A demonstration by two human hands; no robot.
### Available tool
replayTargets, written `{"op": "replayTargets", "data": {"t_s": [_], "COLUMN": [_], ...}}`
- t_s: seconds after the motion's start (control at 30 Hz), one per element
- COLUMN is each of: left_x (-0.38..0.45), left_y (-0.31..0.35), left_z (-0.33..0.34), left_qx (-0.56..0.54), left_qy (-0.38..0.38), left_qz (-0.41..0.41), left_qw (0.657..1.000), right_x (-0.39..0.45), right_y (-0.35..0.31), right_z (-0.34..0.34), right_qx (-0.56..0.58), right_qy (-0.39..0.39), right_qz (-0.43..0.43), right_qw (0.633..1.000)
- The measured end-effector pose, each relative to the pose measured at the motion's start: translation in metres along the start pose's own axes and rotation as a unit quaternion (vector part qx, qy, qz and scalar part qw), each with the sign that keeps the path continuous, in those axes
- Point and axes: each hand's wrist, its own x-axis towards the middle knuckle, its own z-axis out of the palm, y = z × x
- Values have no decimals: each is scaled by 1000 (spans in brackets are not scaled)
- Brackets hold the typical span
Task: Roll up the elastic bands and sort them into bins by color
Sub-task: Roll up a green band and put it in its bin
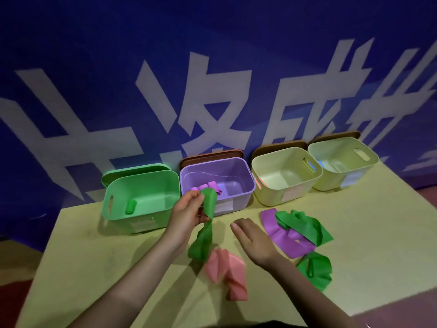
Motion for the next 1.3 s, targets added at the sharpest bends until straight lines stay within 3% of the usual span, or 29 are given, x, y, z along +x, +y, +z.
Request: {"op": "replayTargets", "data": {"t_s": [0.17, 0.3, 0.6, 0.7, 0.9, 0.97, 1.07, 1.3], "left_x": [-10, -19, -17, -12, -9, -10, -17, -26], "left_y": [27, 35, 29, 19, 0, 2, 12, 9], "left_z": [-18, -45, -117, -128, -123, -111, -85, -36], "left_qx": [5, 5, 25, 41, 84, 77, 98, 156], "left_qy": [-44, -58, 56, 76, 7, 1, -33, -71], "left_qz": [12, 19, 0, -37, -97, -81, -17, 130], "left_qw": [999, 998, 998, 996, 992, 994, 994, 977], "right_x": [-4, 3, 4, 3, -1, -1, 0, 10], "right_y": [-22, -50, -69, -82, -110, -114, -112, -96], "right_z": [21, 44, 66, 66, 43, 33, 22, -8], "right_qx": [139, 251, 285, 346, 508, 512, 471, 408], "right_qy": [-72, -75, -9, -3, -25, -34, -29, 50], "right_qz": [-70, -60, -5, 1, -27, -40, -49, -31], "right_qw": [985, 963, 958, 938, 861, 857, 880, 911]}}
